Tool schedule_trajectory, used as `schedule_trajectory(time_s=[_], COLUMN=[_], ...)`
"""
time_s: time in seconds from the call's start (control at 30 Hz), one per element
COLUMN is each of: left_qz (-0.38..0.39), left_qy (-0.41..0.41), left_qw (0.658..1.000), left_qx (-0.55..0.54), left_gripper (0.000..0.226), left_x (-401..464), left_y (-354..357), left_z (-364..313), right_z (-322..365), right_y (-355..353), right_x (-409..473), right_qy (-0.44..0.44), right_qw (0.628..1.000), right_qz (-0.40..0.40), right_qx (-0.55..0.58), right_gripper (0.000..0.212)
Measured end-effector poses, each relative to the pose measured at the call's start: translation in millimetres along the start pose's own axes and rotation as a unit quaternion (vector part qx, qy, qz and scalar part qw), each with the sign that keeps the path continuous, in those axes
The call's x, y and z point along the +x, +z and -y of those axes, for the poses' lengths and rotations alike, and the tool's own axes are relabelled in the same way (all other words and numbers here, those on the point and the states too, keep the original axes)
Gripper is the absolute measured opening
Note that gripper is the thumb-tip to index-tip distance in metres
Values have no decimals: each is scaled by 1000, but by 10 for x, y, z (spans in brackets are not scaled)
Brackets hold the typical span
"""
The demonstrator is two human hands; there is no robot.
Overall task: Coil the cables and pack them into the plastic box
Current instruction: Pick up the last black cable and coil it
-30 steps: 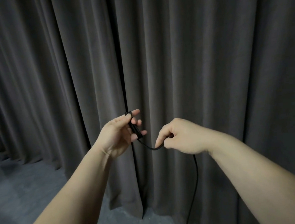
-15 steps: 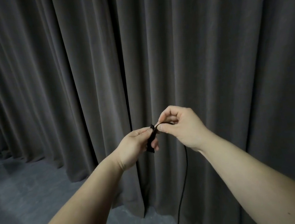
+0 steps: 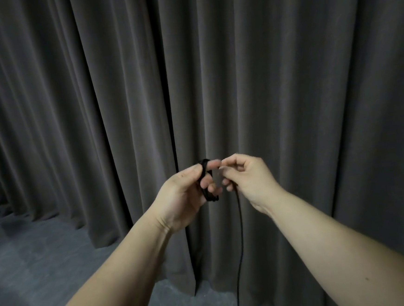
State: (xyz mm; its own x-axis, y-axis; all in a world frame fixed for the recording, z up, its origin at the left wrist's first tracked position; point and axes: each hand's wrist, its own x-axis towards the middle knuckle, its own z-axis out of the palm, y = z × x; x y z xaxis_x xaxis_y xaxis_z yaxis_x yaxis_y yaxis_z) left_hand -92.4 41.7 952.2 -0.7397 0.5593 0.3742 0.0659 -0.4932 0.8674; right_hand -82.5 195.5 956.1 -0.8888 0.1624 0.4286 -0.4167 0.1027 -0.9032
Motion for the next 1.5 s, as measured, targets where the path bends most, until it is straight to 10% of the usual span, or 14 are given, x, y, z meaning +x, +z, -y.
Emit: schedule_trajectory(time_s=[0.23,0.37,0.67,0.93,1.5], left_qz=[-89,-151,-194,-101,14], left_qy=[36,58,61,23,97], left_qw=[993,985,977,968,943], left_qx=[-63,-58,-67,229,317], left_gripper=[33,29,22,22,37], left_x=[104,137,191,84,-47], left_y=[-86,-221,-206,-262,-57], left_z=[-90,-155,-229,-47,-26], right_z=[-179,-224,-88,310,435], right_y=[142,87,62,61,-36], right_x=[-150,-229,-294,-200,-110], right_qy=[49,62,-34,-58,-119], right_qw=[992,981,883,939,990], right_qz=[102,118,185,148,19], right_qx=[-61,-142,-430,-305,-68], right_gripper=[48,17,35,31,22])
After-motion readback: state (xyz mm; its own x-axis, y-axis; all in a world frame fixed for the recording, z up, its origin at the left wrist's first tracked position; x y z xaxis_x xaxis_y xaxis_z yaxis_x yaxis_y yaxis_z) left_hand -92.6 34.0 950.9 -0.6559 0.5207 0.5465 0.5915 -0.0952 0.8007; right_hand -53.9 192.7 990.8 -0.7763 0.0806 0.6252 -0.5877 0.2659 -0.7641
